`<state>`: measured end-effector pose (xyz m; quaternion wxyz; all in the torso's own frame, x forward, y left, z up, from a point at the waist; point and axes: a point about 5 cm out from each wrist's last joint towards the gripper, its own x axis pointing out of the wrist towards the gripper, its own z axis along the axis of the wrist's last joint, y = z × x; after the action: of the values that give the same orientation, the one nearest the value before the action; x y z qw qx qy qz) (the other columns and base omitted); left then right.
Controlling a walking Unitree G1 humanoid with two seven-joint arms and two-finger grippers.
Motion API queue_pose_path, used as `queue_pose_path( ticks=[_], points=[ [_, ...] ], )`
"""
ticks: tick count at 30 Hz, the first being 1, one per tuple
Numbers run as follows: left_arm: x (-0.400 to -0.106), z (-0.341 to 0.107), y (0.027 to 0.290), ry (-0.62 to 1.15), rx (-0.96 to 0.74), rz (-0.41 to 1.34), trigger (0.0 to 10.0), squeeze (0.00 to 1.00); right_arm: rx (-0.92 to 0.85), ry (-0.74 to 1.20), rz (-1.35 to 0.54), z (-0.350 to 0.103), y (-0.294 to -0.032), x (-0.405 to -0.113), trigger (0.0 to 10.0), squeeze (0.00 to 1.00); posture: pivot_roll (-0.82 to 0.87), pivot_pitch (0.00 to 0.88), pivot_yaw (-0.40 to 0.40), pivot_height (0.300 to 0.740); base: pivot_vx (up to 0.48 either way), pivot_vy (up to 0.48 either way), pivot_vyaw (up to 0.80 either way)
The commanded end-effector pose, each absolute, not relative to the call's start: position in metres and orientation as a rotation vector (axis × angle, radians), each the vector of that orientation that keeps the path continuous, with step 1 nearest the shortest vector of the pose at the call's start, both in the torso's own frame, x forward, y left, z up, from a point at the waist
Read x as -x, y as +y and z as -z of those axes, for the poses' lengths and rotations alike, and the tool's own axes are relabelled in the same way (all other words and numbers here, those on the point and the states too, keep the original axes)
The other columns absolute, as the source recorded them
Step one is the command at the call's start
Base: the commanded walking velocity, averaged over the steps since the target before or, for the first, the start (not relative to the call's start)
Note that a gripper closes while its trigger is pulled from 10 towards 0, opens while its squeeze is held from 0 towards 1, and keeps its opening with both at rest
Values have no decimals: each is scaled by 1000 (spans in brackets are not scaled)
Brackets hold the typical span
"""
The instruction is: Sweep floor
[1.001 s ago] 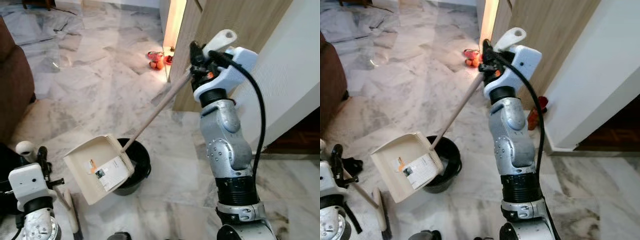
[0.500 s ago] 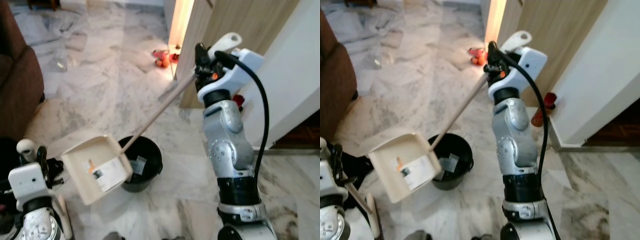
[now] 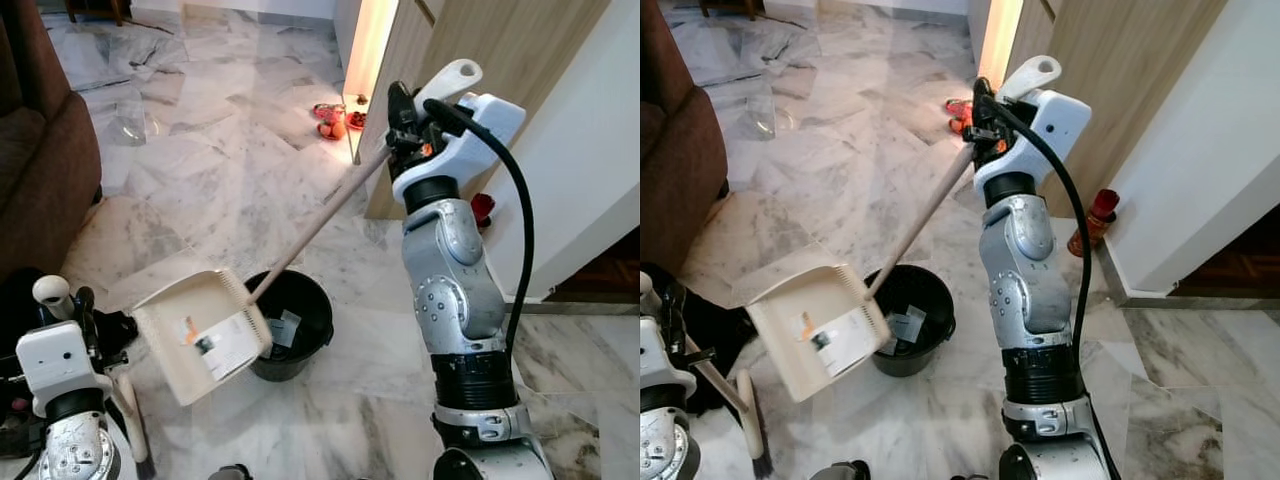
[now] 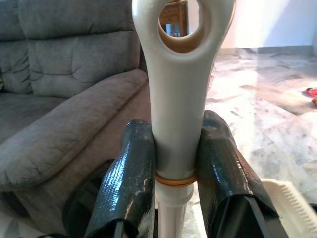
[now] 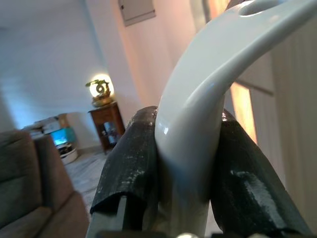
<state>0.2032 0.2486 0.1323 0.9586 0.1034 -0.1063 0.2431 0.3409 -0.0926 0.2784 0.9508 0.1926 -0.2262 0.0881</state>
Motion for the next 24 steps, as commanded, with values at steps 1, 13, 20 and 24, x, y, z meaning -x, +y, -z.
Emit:
queue_pose_path(
  ticks=[1, 13, 20, 24],
  points=[
    [-204, -139, 243, -251, -218, -471, 10000, 0, -422, -560, -149, -298, -100, -338, 10000, 0, 126, 145, -123, 740, 0, 0, 0],
    [-204, -139, 243, -249, -227, -464, 10000, 0, -366, -662, -39, -309, -112, -335, 10000, 0, 127, 162, -124, 740, 0, 0, 0],
    [-204, -137, 242, -241, -221, -450, 10000, 0, -310, -670, -24, -309, -115, -335, 10000, 0, 120, 167, -121, 740, 0, 0, 0],
    [-204, -137, 241, -239, -220, -448, 10000, 0, -279, -675, -20, -308, -117, -335, 10000, 0, 118, 170, -121, 740, 0, 0, 0]
  ],
)
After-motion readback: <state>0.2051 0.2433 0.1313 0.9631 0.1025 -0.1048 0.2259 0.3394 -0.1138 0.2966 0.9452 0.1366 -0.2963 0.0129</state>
